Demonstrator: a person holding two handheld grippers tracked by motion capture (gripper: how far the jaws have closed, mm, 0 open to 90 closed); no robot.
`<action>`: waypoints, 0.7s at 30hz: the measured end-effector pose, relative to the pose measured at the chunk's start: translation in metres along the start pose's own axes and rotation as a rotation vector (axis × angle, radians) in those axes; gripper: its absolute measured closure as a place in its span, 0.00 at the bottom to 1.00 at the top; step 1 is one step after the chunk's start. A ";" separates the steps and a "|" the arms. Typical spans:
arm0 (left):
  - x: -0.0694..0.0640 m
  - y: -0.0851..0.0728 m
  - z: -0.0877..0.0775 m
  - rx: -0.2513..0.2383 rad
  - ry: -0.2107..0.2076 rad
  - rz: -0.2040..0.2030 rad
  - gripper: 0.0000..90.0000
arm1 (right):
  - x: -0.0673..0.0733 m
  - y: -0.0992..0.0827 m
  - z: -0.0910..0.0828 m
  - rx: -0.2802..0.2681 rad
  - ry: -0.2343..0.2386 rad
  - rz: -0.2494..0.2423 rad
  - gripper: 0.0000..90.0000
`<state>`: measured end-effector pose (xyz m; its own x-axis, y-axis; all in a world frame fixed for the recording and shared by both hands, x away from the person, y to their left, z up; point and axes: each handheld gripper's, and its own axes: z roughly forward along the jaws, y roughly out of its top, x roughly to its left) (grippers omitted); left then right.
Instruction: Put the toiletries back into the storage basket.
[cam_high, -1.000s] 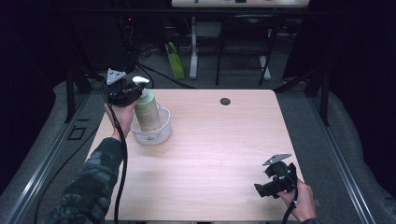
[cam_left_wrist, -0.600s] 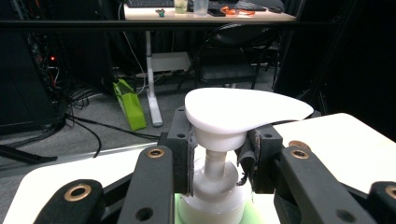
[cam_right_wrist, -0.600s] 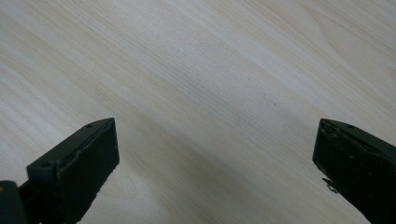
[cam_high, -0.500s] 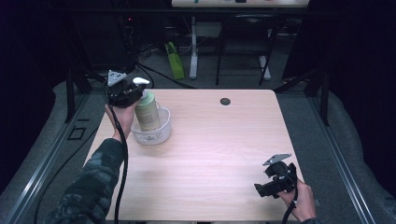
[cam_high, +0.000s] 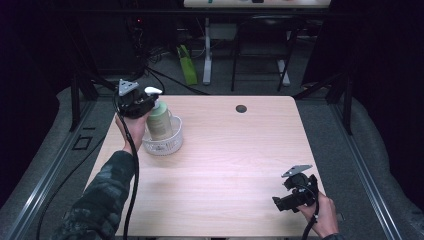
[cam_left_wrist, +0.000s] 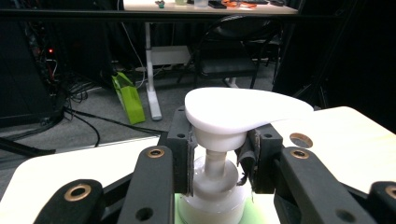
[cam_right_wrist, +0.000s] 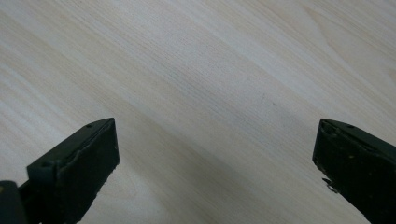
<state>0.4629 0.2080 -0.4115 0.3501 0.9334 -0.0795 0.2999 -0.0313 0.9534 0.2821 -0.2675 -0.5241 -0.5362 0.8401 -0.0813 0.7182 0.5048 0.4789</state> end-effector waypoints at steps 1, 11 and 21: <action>0.000 0.000 0.000 0.000 -0.001 0.001 0.75 | 0.000 0.000 0.000 0.000 0.000 0.001 0.00; -0.004 -0.007 -0.009 -0.016 -0.010 0.050 0.75 | 0.000 0.000 -0.001 -0.002 -0.004 -0.002 0.00; -0.004 -0.009 -0.015 -0.005 -0.014 0.065 0.75 | -0.001 0.001 0.002 0.000 0.001 -0.007 0.00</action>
<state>0.4452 0.2101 -0.4148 0.3809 0.9244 -0.0210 0.2715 -0.0901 0.9582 0.2840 -0.2671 -0.5248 -0.5413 0.8366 -0.0840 0.7147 0.5104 0.4783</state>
